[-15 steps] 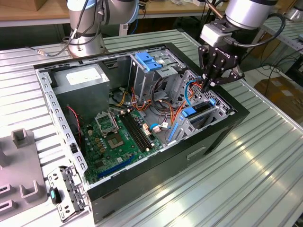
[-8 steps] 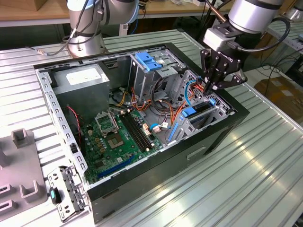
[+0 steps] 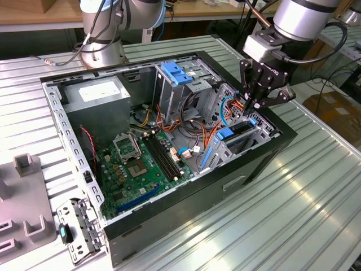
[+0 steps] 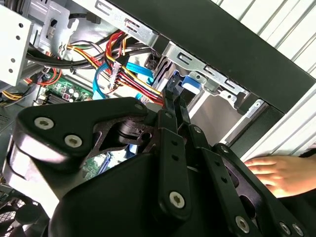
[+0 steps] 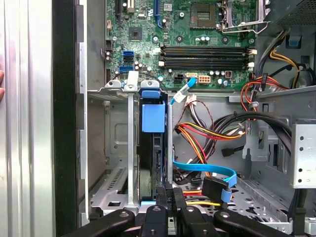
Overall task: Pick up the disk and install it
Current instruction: 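Insert the first disk wire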
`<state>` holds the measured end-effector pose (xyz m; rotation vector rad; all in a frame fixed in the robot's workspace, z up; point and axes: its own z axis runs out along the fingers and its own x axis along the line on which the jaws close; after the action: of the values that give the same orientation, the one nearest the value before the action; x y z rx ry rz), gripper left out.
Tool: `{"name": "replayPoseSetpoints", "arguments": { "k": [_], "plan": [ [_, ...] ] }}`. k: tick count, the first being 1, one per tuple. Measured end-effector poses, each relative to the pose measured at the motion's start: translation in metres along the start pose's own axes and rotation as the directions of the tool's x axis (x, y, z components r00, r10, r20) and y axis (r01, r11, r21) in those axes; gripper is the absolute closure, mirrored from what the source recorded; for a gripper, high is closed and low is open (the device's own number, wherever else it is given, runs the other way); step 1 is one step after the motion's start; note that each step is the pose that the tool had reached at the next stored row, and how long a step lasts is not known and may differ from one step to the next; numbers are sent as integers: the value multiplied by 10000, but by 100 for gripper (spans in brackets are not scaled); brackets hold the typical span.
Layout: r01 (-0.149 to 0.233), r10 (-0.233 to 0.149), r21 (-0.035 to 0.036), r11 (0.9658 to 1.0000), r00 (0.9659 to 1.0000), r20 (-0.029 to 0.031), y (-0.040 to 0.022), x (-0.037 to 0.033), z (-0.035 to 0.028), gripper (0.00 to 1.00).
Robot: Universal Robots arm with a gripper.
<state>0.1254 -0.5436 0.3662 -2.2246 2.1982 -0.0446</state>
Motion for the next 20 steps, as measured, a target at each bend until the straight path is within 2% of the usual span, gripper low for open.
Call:
{"name": "replayPoseSetpoints", "arguments": {
  "k": [8,11,17,18,20],
  "plan": [
    [0,0,0,10000,10000,0,0,3,0,84],
    [-32,32,0,10000,10000,0,23,3,15,84],
    [-272,272,-3,9996,9996,-8,39,16,87,84],
    [-276,276,-3,9996,9996,-8,75,29,113,84],
    [-194,194,22,9998,9998,-1,85,32,126,84]
  ]
}}
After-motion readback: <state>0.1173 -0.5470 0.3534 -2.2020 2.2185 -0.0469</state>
